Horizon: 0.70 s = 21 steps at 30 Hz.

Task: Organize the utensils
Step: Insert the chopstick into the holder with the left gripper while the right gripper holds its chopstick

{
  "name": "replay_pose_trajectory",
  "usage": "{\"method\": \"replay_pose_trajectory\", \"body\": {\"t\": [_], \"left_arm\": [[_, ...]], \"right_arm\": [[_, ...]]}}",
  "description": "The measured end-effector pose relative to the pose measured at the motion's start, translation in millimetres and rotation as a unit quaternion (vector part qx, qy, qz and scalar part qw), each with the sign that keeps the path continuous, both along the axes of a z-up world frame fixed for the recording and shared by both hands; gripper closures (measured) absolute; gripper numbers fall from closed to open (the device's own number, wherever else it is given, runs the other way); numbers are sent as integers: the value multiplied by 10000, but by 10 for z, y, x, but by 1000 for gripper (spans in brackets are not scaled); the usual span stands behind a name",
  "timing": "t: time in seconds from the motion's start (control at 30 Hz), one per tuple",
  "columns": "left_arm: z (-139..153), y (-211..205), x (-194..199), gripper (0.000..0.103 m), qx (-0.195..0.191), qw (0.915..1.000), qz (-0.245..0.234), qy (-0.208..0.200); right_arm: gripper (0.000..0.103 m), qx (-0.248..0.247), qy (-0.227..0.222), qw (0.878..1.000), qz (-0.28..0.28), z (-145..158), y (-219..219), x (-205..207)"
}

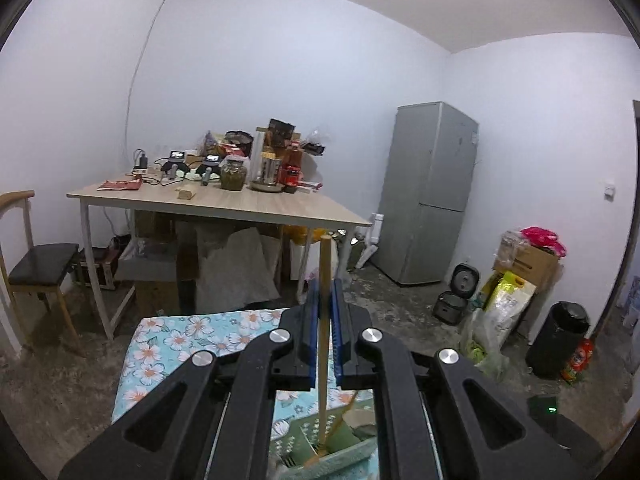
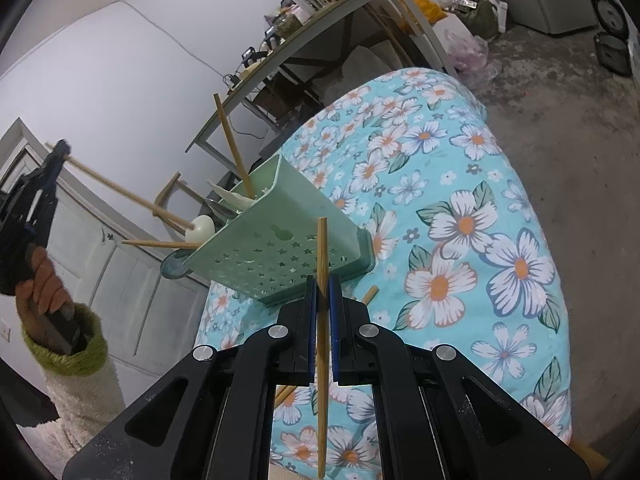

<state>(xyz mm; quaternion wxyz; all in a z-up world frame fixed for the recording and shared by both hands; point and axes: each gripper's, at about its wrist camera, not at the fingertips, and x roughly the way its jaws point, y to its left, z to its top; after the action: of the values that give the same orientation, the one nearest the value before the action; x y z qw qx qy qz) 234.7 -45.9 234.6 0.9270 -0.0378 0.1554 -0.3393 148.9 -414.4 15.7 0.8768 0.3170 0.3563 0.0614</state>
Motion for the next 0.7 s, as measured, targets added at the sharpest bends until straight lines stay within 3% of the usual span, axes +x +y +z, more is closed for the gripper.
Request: {"method": "replay_pose_trajectory", "body": {"t": [0.5, 0.7], "left_arm": [[-845, -371, 401, 96, 344, 9981, 89, 498], [-899, -320, 359, 72, 305, 9982, 207, 479]], "right_arm": [[99, -9, 13, 10000, 12, -8, -1, 0], [99, -55, -48, 10000, 35, 26, 15, 4]]}}
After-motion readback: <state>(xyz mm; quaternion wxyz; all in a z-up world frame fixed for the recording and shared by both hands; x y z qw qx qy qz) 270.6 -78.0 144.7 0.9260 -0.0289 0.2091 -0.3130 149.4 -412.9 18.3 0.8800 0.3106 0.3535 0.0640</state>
